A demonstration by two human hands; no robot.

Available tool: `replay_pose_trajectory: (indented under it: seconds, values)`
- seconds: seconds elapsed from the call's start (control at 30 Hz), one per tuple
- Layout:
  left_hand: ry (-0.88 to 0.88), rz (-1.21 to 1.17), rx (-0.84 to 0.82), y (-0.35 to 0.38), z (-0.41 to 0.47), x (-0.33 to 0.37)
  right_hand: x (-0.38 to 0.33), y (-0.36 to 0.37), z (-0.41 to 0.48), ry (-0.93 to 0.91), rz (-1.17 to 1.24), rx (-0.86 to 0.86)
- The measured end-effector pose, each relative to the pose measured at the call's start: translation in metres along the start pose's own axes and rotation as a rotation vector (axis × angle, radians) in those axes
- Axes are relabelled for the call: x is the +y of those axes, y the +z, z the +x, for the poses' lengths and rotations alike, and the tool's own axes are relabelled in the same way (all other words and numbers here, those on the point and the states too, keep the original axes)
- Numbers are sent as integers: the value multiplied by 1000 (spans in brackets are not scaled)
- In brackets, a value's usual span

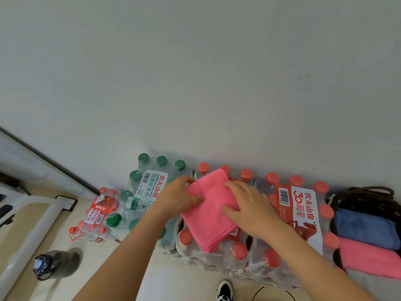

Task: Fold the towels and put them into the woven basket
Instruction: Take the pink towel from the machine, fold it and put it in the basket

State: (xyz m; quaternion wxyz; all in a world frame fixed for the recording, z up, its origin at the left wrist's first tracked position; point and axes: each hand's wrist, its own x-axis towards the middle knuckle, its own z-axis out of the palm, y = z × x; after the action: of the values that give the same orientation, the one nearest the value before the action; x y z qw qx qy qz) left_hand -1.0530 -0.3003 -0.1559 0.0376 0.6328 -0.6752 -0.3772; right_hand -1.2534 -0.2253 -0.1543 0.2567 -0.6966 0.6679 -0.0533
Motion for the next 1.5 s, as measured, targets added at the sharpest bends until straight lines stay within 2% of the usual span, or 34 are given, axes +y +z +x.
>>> replay_pose_trajectory:
  seconds: [0.17, 0.3, 0.4, 0.5, 0.57, 0.63, 0.7, 0.8, 0.87, 1.0, 1.17, 1.33, 1.5]
  values:
    - [144, 82, 15, -18, -5, 20, -1, -25, 31, -33, 193, 26]
    - [267, 47, 57, -38, -16, 39, -5, -58, 47, -82, 342, -65]
    - [338, 3, 82, -63, -24, 58, -9, -93, 46, -120, 236, -54]
    - [403, 230, 105, -85, -30, 74, -15, -119, 40, -220, 153, 161]
    - [545, 323, 303, -90, -33, 78, -21, -126, 31, -332, 136, 314]
    - [743, 331, 511, -82, -35, 70, -20, -120, 17, -367, 106, 360]
    - [873, 379, 594, -56, -41, 50, -10, -97, -1, -371, 31, 339]
    - [962, 473, 476, 5, -50, -3, 13, -39, -30, -314, -97, 145]
    - [953, 466, 349, 35, -56, -34, 25, -3, -46, -263, -131, 3]
    - [860, 337, 229, 48, -62, -45, 33, 18, -57, -265, -65, 57]
    - [818, 358, 228, 43, -65, -42, 35, 19, -57, -263, -12, 82]
    - [633, 118, 256, 39, -65, -33, 35, 18, -54, -161, 255, 128]
    - [417, -103, 268, 38, -55, -17, 29, 2, -41, -73, 411, 187]
